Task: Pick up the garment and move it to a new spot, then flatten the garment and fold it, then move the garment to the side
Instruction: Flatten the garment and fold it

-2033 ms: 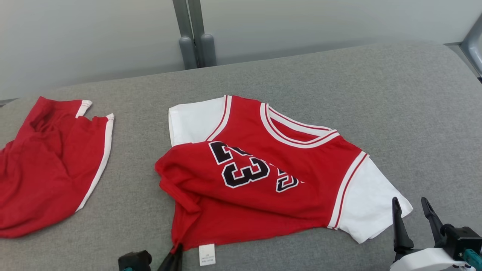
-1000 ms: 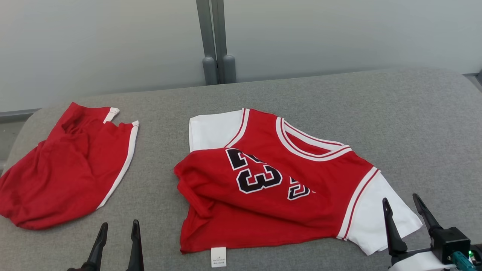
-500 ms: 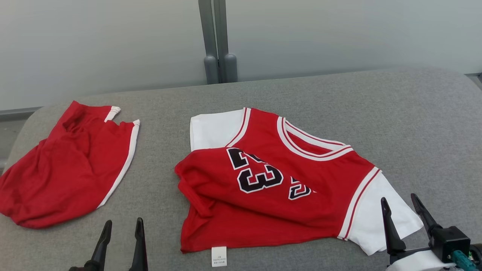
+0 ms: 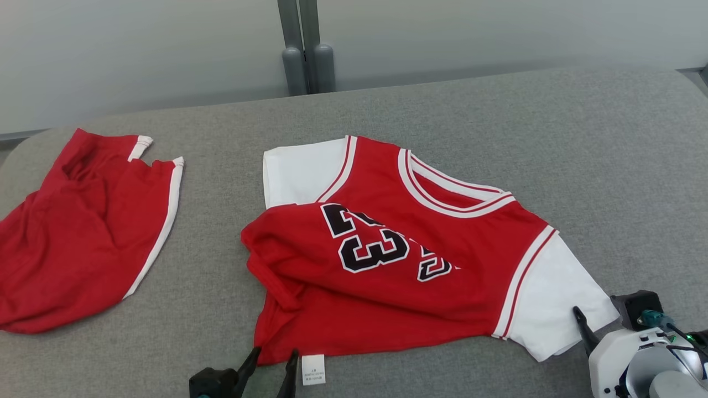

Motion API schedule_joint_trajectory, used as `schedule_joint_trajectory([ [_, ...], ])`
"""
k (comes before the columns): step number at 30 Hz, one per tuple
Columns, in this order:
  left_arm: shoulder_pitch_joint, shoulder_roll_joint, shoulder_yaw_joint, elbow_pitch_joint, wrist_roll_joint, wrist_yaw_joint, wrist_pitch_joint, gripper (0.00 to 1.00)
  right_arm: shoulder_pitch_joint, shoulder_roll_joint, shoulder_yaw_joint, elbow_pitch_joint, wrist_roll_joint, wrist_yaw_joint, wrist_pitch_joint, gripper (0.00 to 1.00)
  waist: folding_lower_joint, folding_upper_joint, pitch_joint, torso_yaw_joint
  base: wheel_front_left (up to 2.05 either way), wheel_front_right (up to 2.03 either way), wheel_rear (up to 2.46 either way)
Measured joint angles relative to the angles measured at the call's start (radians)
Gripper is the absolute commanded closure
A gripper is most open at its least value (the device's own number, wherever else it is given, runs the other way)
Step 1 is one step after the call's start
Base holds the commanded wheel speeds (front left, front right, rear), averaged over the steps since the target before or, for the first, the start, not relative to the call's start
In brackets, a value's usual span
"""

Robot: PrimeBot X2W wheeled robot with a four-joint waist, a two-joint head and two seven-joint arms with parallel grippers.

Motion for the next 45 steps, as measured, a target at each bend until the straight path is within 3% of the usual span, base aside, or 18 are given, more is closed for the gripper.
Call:
schedule_joint_trajectory([
  [8,-0.06,0.006,-0.018,0.079,-0.015,0.003,0.046,0.03,-0.109,-0.045,0.139,0.124,0.092,0.0,0.05,0.0,0.0,0.0,0.047,-0.004,0.0,0.0,0.0],
  [9,-0.067,0.006,-0.02,0.084,-0.019,0.003,0.047,0.58,-0.119,-0.049,0.152,0.132,0.099,0.0,0.05,0.0,0.0,-0.0001,0.053,-0.005,0.0,0.0,0.0],
  [11,-0.078,0.007,-0.029,0.093,-0.028,0.003,0.055,1.0,-0.134,-0.051,0.175,0.15,0.127,0.0,0.052,0.0,0.0,-0.0001,0.061,-0.006,0.0,0.0,0.0],
  [12,-0.085,0.01,-0.035,0.098,-0.028,0.003,0.06,1.0,-0.137,-0.051,0.193,0.155,0.149,0.0,0.058,0.0,0.0,-0.0001,0.065,-0.006,0.0,0.0,0.0],
  [13,-0.09,0.011,-0.037,0.103,-0.036,0.002,0.067,1.0,-0.143,-0.052,0.209,0.156,0.182,-0.001,0.064,0.61,0.0,-0.0001,0.067,-0.007,0.0,0.0,0.0],
  [14,-0.092,0.013,-0.042,0.106,-0.048,0.001,0.07,1.0,-0.145,-0.055,0.222,0.156,0.205,-0.004,0.065,0.93,0.0,-0.0001,0.068,-0.006,0.0,0.0,0.0],
  [15,-0.092,0.015,-0.048,0.107,-0.057,0.001,0.077,1.0,-0.145,-0.06,0.243,0.15,0.24,-0.005,0.072,1.0,0.0,-0.0001,0.068,-0.006,0.0,0.0,0.0],
  [19,-0.074,0.019,-0.056,0.061,-0.126,0.0,0.112,1.0,-0.104,-0.081,0.289,0.048,0.449,-0.007,0.088,1.0,0.0,0.0,0.057,-0.003,0.0,0.0,0.0],
  [21,-0.039,0.024,-0.058,-0.012,-0.163,0.0,0.14,1.0,-0.053,-0.107,0.277,-0.064,0.565,-0.003,0.087,1.0,0.0,0.0,0.051,0.0,0.0,0.0,0.0],
  [24,0.022,0.059,-0.069,-0.203,-0.229,-0.003,0.202,1.0,0.059,-0.168,0.23,-0.334,0.779,0.0,0.093,1.0,0.0,0.0,0.042,0.005,0.0,0.0,0.0],
  [29,0.109,0.143,-0.04,-0.669,-0.332,-0.001,0.334,1.0,0.257,-0.327,0.001,-0.838,1.067,0.0,0.081,1.0,0.0,0.0,0.048,0.0,0.0,0.0,0.0],
  [34,0.012,0.214,0.04,-1.048,-0.39,0.051,0.493,1.0,0.308,-0.414,-0.273,-1.144,1.245,0.0,0.075,1.0,0.0,-0.0001,0.081,-0.021,0.0,0.0,0.0],
  [36,-0.097,0.23,0.077,-1.117,-0.416,0.074,0.563,1.0,0.27,-0.448,-0.359,-1.194,1.309,0.0,0.092,1.0,0.0,0.0,0.101,-0.028,0.0,0.0,0.0],
  [39,-0.333,0.253,0.126,-1.115,-0.469,0.114,0.671,1.0,0.167,-0.517,-0.451,-1.186,1.379,0.0,0.13,1.0,0.0,0.0,0.141,-0.036,0.0,0.0,0.0],
  [42,-0.611,0.275,0.141,-0.999,-0.486,0.143,0.763,1.0,0.035,-0.598,-0.48,-1.088,1.412,0.0,0.172,1.0,0.0,0.0,0.192,-0.041,0.0,0.0,0.0],
  [45,-0.891,0.271,0.111,-0.822,-0.47,0.151,0.819,1.0,-0.147,-0.681,-0.437,-0.945,1.428,0.0,0.196,1.0,0.0,0.0,0.253,-0.041,0.0,0.0,0.0],
])
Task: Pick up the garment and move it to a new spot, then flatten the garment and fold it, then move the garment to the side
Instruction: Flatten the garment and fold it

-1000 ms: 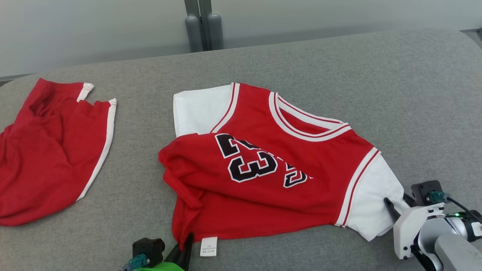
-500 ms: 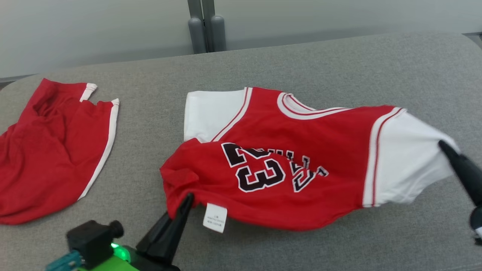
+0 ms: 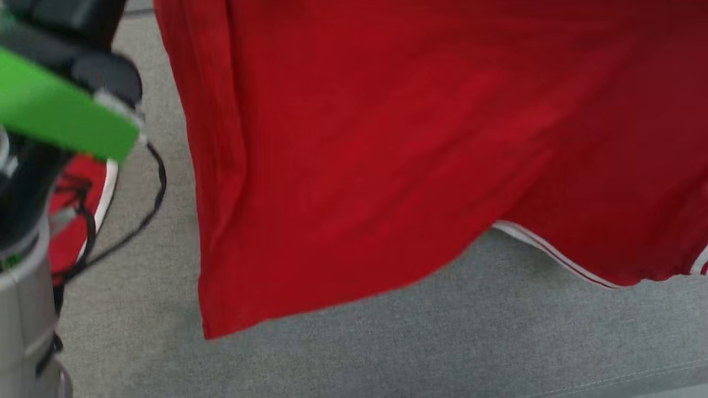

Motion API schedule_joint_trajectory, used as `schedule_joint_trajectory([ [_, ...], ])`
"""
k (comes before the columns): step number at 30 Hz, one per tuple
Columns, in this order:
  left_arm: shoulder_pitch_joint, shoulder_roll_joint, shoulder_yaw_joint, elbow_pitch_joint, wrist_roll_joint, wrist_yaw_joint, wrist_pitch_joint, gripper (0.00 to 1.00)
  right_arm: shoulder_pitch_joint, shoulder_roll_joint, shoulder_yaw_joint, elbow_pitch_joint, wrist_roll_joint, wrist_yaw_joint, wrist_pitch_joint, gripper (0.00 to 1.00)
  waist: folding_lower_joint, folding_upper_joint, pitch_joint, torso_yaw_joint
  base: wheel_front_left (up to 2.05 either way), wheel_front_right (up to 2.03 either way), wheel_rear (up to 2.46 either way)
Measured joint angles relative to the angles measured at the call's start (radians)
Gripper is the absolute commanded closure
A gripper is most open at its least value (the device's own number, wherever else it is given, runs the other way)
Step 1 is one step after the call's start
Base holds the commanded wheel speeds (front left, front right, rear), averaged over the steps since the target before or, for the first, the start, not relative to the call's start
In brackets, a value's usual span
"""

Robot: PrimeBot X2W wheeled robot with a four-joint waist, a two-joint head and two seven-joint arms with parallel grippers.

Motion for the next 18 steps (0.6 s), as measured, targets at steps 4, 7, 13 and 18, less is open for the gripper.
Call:
schedule_joint_trajectory([
  [4,-0.342,-0.028,-0.068,0.299,0.082,-0.027,0.014,1.0,-0.365,-0.055,0.158,0.249,-0.041,0.001,0.01,1.0,0.0,0.0,0.096,0.004,0.0,0.0,0.0],
  [7,-0.535,-0.049,-0.092,0.535,0.165,-0.047,-0.058,1.0,-0.73,0.058,0.332,0.446,-0.173,0.001,0.035,1.0,0.0001,0.0,0.169,0.008,0.0,0.0,0.0],
  [13,-0.766,-0.101,-0.115,0.885,0.265,-0.086,-0.307,1.0,-1.282,0.417,0.486,0.826,-0.558,0.0,0.067,1.0,0.0004,0.0,0.291,0.015,0.0,0.0,0.0],
  [18,-0.826,-0.107,-0.155,1.043,0.318,-0.121,-0.487,1.0,-1.371,0.527,0.492,0.932,-0.636,0.0,0.038,1.0,0.0003,0.0,0.356,0.015,0.0,0.0,0.0],
])
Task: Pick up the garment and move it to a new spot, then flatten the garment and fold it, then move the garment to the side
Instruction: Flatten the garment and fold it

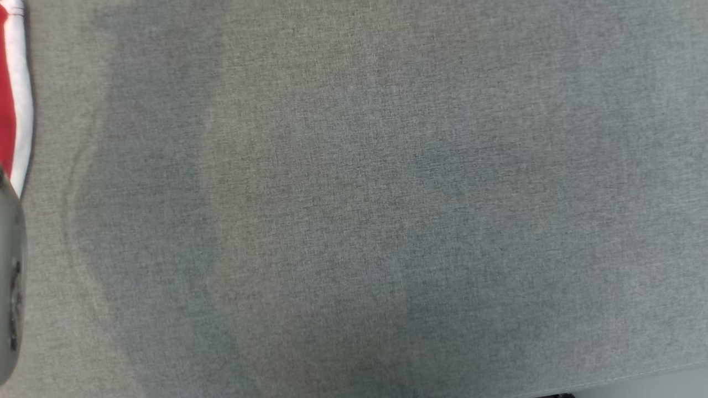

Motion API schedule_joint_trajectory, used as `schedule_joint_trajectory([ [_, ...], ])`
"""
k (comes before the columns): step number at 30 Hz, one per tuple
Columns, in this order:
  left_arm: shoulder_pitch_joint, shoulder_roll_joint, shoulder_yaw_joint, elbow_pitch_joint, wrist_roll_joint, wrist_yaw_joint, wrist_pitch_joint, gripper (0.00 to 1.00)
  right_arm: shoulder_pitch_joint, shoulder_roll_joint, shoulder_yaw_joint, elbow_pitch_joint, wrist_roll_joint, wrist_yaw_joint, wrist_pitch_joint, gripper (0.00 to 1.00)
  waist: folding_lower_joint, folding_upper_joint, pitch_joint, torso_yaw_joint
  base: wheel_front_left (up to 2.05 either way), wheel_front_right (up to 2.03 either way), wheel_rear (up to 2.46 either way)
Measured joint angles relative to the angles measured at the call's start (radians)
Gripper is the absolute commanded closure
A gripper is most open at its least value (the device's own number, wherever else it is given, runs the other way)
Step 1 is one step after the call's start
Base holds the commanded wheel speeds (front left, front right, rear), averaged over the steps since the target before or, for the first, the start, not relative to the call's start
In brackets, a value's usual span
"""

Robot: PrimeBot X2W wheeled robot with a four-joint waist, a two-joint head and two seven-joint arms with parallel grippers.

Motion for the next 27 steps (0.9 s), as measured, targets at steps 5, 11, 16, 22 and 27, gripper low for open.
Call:
schedule_joint_trajectory([
  [5,0.164,0.007,-0.05,0.109,-0.016,-0.028,-0.131,1.0,0.239,0.038,0.049,-0.01,0.02,0.0,-0.061,1.0,0.0,0.0,-0.004,-0.006,0.0,0.0,0.0],
  [11,0.527,0.03,-0.095,0.092,-0.091,-0.033,-0.265,1.0,0.682,0.049,0.077,-0.169,0.14,0.0,-0.182,1.0,-0.0002,0.0,-0.075,-0.012,0.0,0.0,0.0],
  [16,0.918,0.07,-0.086,-0.078,-0.147,-0.015,-0.357,1.0,1.089,0.015,0.059,-0.345,0.218,0.0,-0.258,1.0,-0.0004,0.0,-0.179,-0.016,0.0,0.0,0.0],
  [22,1.446,0.086,-0.108,-0.379,-0.203,0.105,-0.342,1.0,1.528,-0.018,0.006,-0.452,0.24,0.0,-0.279,1.0,-0.0005,0.0,-0.33,-0.028,0.0,0.0,0.0],
  [27,1.702,0.106,-0.176,-0.54,-0.205,0.157,-0.304,1.0,1.747,0.014,-0.035,-0.454,0.213,0.0,-0.3,1.0,-0.0005,0.0,-0.429,-0.034,0.0,0.0,0.0],
])
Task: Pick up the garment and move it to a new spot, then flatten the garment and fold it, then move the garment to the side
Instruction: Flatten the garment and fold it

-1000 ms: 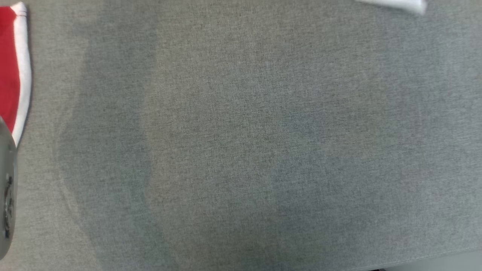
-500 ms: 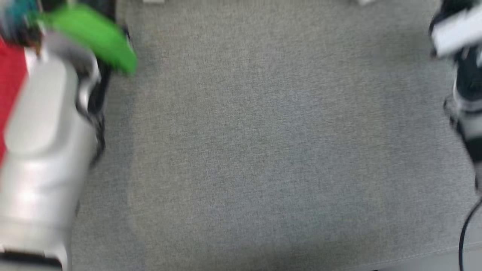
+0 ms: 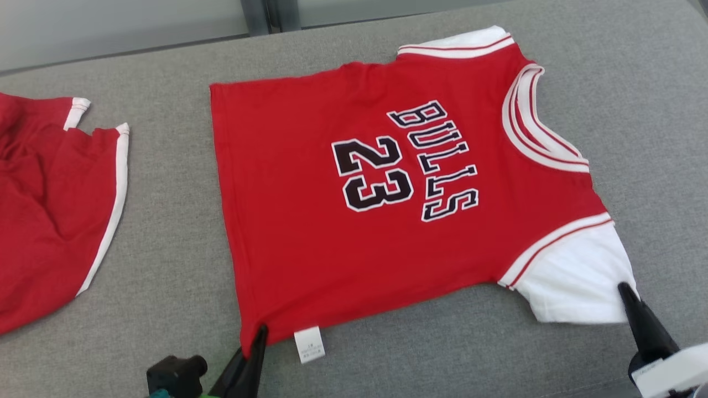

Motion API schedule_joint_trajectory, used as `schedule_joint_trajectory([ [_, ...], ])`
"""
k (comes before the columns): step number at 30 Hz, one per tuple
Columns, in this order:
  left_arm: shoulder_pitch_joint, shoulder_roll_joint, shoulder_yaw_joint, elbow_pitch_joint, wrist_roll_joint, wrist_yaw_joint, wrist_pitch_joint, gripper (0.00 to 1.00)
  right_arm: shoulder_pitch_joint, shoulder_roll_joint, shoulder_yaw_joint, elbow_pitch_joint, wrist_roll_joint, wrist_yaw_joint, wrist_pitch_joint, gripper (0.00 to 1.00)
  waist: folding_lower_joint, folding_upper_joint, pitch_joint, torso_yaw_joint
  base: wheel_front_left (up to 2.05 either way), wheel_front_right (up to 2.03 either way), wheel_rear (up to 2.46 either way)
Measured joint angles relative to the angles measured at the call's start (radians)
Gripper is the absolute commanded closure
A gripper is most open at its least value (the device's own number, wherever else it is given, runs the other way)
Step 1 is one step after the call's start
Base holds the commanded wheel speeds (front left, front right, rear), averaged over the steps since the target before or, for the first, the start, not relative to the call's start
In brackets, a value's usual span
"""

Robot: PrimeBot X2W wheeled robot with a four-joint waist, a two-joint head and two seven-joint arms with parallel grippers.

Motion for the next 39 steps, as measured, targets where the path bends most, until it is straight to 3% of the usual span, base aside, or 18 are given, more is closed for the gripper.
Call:
schedule_joint_trajectory([
  [5,0.1,0.002,-0.031,-0.094,-0.019,0.017,0.032,1.0,0.156,0.032,-0.049,-0.021,-0.002,0.0,-0.015,1.0,0.0,0.0,-0.042,0.016,0.0,0.0,0.0],
  [12,0.109,0.007,-0.037,-0.202,-0.052,0.034,0.107,1.0,0.169,0.037,-0.13,-0.074,-0.026,0.0,0.019,1.0,0.0,0.0,-0.026,0.035,0.0,0.0,0.0],
  [25,-0.229,0.04,-0.019,-0.181,-0.086,0.056,0.393,1.0,-0.272,0.021,-0.157,-0.042,-0.25,0.0,0.407,1.0,0.0001,0.0,0.031,0.054,0.0,0.0,0.0],
  [29,-0.312,0.024,-0.031,-0.121,-0.091,0.052,0.444,0.99,-0.378,0.008,-0.155,0.005,-0.319,0.0,0.463,1.0,0.0001,0.0,0.048,0.076,0.0,0.0,0.0],
  [30,-0.326,0.016,-0.029,-0.106,-0.092,0.053,0.445,0.66,-0.4,0.008,-0.156,0.017,-0.334,0.0,0.465,0.73,0.0001,0.0,0.052,0.08,0.0,0.0,0.0],
  [31,-0.342,0.009,-0.029,-0.088,-0.092,0.059,0.447,0.0,-0.424,0.007,-0.157,0.033,-0.362,0.0,0.464,0.0,0.0001,0.0,0.056,0.085,0.0,0.0,0.0],
  [35,-0.364,0.001,-0.044,-0.03,-0.08,0.067,0.463,0.0,-0.468,0.009,-0.158,0.077,-0.418,0.0,0.445,0.0,0.0001,0.0,0.069,0.101,0.0,0.0,0.0],
  [39,-0.336,0.004,-0.02,-0.046,-0.088,0.081,0.432,0.0,-0.448,-0.017,-0.175,0.03,-0.418,0.0,0.4,0.0,0.0001,0.0,0.068,0.099,0.0,0.0,0.0],
])
